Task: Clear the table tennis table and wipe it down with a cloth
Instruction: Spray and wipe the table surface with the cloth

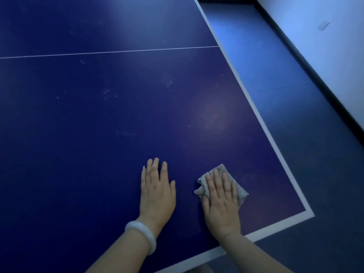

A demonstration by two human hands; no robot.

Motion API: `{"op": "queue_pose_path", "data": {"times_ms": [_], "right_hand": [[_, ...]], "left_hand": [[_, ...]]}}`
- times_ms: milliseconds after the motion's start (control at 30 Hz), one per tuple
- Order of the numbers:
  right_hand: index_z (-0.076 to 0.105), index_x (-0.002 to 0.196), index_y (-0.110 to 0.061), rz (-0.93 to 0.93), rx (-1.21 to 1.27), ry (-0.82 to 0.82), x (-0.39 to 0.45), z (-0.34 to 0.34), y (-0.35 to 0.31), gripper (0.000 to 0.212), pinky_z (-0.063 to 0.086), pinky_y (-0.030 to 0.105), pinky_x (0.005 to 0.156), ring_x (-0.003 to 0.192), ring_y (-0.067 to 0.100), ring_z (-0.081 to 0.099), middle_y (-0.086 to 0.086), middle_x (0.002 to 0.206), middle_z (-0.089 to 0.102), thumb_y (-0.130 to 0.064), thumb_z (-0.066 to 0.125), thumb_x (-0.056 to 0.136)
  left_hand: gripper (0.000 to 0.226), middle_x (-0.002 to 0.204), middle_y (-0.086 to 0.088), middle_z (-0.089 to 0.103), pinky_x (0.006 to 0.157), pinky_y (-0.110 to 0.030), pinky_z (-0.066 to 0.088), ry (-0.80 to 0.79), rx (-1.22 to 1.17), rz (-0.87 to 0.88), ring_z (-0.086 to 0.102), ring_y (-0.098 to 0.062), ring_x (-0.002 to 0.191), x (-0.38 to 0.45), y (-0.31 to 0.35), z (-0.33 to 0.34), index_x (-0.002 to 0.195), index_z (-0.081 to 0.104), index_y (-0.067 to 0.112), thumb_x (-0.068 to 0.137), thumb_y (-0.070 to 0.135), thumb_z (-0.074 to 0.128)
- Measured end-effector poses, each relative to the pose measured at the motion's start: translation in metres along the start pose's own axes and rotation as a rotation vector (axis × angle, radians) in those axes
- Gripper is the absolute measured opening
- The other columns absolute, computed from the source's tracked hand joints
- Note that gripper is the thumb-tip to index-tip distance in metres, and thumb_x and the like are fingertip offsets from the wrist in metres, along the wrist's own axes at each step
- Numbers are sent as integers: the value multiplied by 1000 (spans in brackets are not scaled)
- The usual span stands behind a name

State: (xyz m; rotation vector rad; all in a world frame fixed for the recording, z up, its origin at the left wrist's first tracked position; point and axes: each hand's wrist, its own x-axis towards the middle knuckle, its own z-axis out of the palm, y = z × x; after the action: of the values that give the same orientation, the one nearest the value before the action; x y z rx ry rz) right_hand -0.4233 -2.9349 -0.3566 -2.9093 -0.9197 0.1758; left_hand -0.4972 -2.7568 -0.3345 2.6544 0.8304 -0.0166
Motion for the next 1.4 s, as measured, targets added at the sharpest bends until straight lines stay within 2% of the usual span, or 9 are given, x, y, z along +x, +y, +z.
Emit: {"op": "queue_pose_path", "data": {"times_ms": [333,533,667,733,833,933,1067,1233,1400], "right_hand": [[16,156,-26,-273,15,-71,23,-7,79,61,10,49,119,151,18,2,-4,164,6,-41,31,99],[8,154,-27,-79,-10,-52,74,-27,180,59,5,48,121,151,17,-5,-3,164,1,-45,12,98],[-4,155,-28,174,9,-66,116,-26,164,59,-7,47,121,149,18,-19,-4,162,-15,-48,9,101],[-1,156,-28,44,23,-71,115,-23,138,59,-8,48,120,148,20,-21,-2,162,-15,-48,14,102],[8,157,-27,-390,24,-95,75,-19,121,58,0,50,120,151,21,-10,-2,164,-4,-44,21,103],[13,156,-26,-518,10,-95,43,-18,155,59,6,52,118,151,21,4,-3,165,4,-42,28,102],[18,156,-26,-383,-57,-86,75,-30,196,58,8,60,116,151,22,6,-3,164,10,-45,21,101],[-2,154,-37,-89,-7,-172,175,-43,204,57,-10,51,119,148,14,-19,-11,162,-13,-49,19,103],[-2,155,-33,-146,-48,-117,128,-40,206,59,-7,51,119,149,17,-15,-9,162,-11,-53,10,100]], "left_hand": [[74,161,-20,1,120,-53,1,44,191,-216,-6,-34,149,9,44,39,152,4,6,94,51,-1],[72,161,-19,8,121,-51,3,70,187,-241,-1,-32,149,10,48,41,153,15,6,96,50,16],[72,161,-17,10,121,-50,2,79,210,-256,-1,-30,150,11,47,43,153,18,7,95,51,17],[73,161,-17,9,121,-49,3,77,223,-259,-2,-29,150,11,46,45,153,17,7,95,51,17],[72,161,-17,11,121,-49,3,92,223,-256,-2,-29,150,12,45,47,153,19,7,95,51,20],[72,160,-16,12,122,-49,2,102,213,-258,-1,-28,150,12,44,47,153,20,7,95,51,21],[73,161,-16,10,122,-48,0,104,204,-260,-3,-27,150,13,47,47,153,18,7,95,51,20],[75,162,-14,5,122,-46,-4,97,215,-274,-6,-26,150,13,47,46,154,15,10,93,53,12],[75,162,-14,5,122,-45,-4,99,217,-276,-5,-26,150,13,48,46,154,15,10,93,54,13]]}}
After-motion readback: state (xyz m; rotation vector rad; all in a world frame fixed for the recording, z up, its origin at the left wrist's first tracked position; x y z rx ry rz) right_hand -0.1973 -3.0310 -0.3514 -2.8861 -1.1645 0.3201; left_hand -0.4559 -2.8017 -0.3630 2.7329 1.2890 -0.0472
